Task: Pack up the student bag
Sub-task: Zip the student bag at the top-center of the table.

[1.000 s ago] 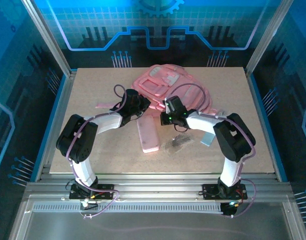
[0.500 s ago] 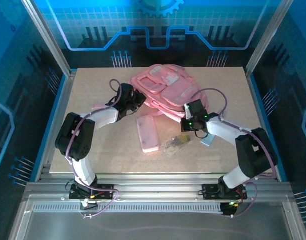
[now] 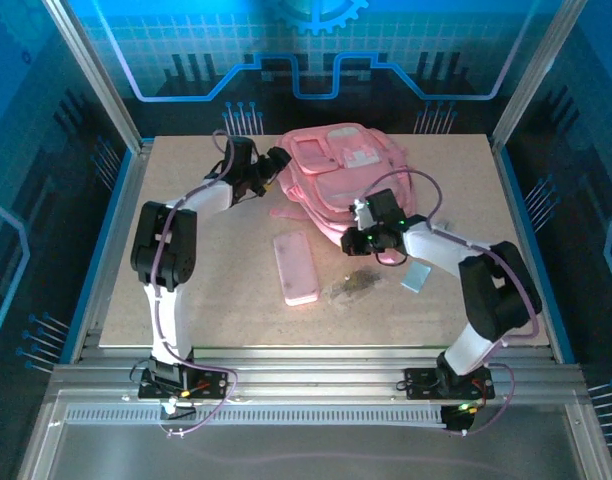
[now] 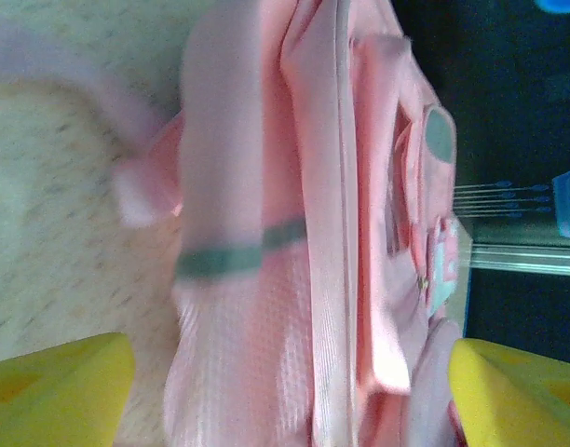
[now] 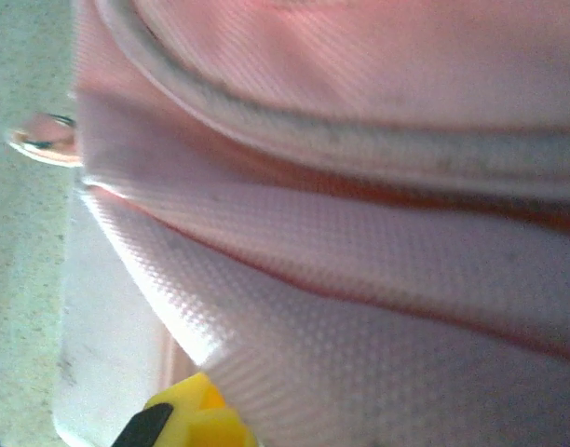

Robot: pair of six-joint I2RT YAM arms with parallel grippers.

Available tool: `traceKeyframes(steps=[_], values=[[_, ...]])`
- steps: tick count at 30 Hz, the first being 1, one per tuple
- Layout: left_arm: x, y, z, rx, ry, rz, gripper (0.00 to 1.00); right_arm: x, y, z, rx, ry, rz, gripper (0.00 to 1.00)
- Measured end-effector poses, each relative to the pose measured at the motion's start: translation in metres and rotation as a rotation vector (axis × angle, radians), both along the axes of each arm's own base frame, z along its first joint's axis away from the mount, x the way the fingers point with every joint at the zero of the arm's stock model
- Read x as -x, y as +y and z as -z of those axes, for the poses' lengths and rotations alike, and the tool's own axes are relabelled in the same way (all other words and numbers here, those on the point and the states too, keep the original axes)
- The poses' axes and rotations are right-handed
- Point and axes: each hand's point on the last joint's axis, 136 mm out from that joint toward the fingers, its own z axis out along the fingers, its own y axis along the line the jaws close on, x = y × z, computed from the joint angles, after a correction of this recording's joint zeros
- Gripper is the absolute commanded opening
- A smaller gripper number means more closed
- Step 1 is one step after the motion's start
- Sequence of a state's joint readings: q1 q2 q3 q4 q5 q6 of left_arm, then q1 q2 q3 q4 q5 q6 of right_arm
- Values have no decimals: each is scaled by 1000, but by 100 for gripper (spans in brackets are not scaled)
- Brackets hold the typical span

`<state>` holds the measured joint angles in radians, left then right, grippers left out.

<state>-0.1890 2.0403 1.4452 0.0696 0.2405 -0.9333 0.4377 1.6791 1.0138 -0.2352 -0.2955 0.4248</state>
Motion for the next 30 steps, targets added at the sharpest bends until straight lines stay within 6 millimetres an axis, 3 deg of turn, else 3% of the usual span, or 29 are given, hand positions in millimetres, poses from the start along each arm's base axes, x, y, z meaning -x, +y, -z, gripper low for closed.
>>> traceKeyframes(steps=[4,7,12,14,15,17,18,22,30], values=[[54,4,9,41,54,-24,83,-8,35,-4,-57,24,-38,0],[86,-9,16,85,77,-19,81,-15,58,-10,-108,37,-57,0],[101,-50,16,145,71,31,81,-14,75,-16,-148,54,-61,0],[99,-63,11,161,57,50,76,-13,78,-17,-155,63,-56,0],[96,-70,10,169,49,59,67,-12,79,-17,-157,68,-54,0],[90,-80,11,177,46,69,16,-10,81,-17,-159,73,-54,0],[87,-84,15,177,49,74,0,-9,81,-16,-158,76,-55,0],[84,-90,29,178,79,92,0,-6,72,-8,-97,82,-42,0],[94,-92,20,141,79,165,0,12,22,-13,93,61,-65,0]])
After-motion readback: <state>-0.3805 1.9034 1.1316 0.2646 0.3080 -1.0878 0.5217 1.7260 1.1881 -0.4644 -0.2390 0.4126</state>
